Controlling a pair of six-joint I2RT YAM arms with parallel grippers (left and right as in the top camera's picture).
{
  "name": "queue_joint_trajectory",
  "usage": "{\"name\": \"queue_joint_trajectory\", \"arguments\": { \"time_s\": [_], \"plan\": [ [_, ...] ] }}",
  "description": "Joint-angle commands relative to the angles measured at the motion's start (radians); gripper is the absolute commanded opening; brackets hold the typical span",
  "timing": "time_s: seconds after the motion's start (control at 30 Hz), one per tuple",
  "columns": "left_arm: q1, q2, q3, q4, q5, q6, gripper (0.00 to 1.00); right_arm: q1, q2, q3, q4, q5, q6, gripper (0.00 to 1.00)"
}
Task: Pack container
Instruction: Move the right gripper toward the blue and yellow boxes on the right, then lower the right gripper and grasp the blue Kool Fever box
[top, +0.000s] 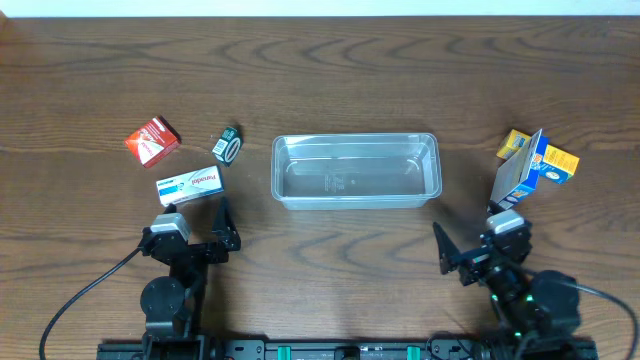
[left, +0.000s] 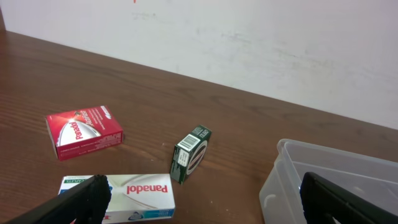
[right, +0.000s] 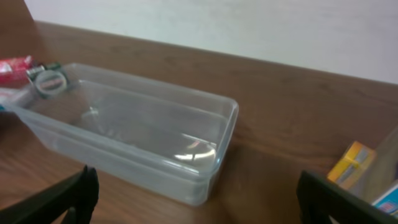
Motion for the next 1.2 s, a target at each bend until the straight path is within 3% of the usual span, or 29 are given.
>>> {"name": "queue_joint_trajectory", "arguments": {
  "time_s": [0.0, 0.23, 0.43, 0.53, 0.67, 0.73, 1.17],
  "plan": [
    [-0.004, 0.000, -0.016, -0.035, 0.011, 0.013, 0.98, -0.010, 0.111, 0.162, -0.087, 0.002, 0.020, 0.99],
    [-0.004, 0.000, -0.016, -0.035, 0.011, 0.013, 0.98, -0.010, 0.435, 0.472, -0.414, -0.045, 0.038, 0.99],
    [-0.004, 0.000, -0.016, -0.035, 0.011, 0.013, 0.98, -0.010, 0.554, 0.480, -0.443, -0.080, 0.080, 0.99],
    [-0.004, 0.000, -0.016, -0.035, 0.011, 0.013, 0.98, -0.010, 0.606, 0.479, -0.459, 0.026, 0.194, 0.99],
    [-0.004, 0.000, -0.016, -0.035, 0.011, 0.013, 0.98, -0.010, 0.672, 0.478, -0.518, 0.280, 0.484, 0.99],
    [-0.004, 0.000, -0.016, -0.035, 0.011, 0.013, 0.98, -0.010, 0.702, 0.477, -0.524, 0.330, 0.536, 0.99],
    [-0.004, 0.000, -0.016, -0.035, 0.011, 0.013, 0.98, -0.010, 0.903, 0.475, -0.457, 0.388, 0.476, 0.99]
  ]
}}
